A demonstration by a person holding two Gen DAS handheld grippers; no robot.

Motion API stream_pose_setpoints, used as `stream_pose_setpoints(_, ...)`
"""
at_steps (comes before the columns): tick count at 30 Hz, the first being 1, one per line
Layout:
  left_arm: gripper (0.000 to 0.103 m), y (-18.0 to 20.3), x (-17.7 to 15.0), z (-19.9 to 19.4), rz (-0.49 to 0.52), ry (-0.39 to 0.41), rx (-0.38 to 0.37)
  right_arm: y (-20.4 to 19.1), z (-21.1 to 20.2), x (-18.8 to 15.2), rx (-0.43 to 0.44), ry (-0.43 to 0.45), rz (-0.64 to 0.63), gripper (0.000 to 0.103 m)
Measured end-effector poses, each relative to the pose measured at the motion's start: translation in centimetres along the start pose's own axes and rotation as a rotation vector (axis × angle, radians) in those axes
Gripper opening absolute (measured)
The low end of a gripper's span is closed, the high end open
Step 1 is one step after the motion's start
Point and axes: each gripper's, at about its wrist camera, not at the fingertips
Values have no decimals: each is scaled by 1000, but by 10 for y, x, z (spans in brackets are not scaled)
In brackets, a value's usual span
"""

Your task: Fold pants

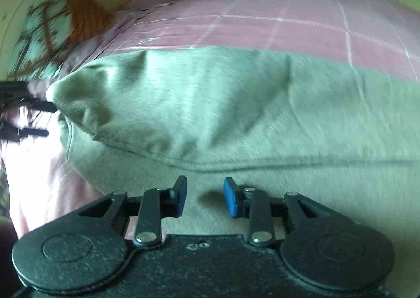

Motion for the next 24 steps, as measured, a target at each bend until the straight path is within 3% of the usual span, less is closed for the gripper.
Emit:
stream_pose_setpoints(5,69,-1,-21,-11,-83,56,-102,-3,-12,-13,-3,13,44,32)
stream_pose_setpoints(10,69,1,-21,3,-111,16,-107,2,-21,-18,-7,17,79,36)
stream_pose_setpoints(17,68,-1,-8,52,-178,-6,-55,6,-19,-18,0,19,147,36)
stream_pose_setpoints(19,54,4,-7,53,-170,41,-40,6,-17,-19,0,13,145,36)
stream_pose_setpoints(20,36,7,-4,52,-160,60,-25,6,-16,-18,-1,10,144,36)
stream_pose_setpoints(23,19,10,-3,45,-147,94,-22,8,-14,-16,2,10,170,36)
stream_pose_setpoints(24,18,13,-3,41,-123,110,-21,11,-13,-15,7,17,189,36)
Point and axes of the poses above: each gripper's, at about its wrist camera, not at the fingertips, and z roughly the way its jaws point, y to its right, x to its top, and after that the axes turned 7 degrees about x, right-handed
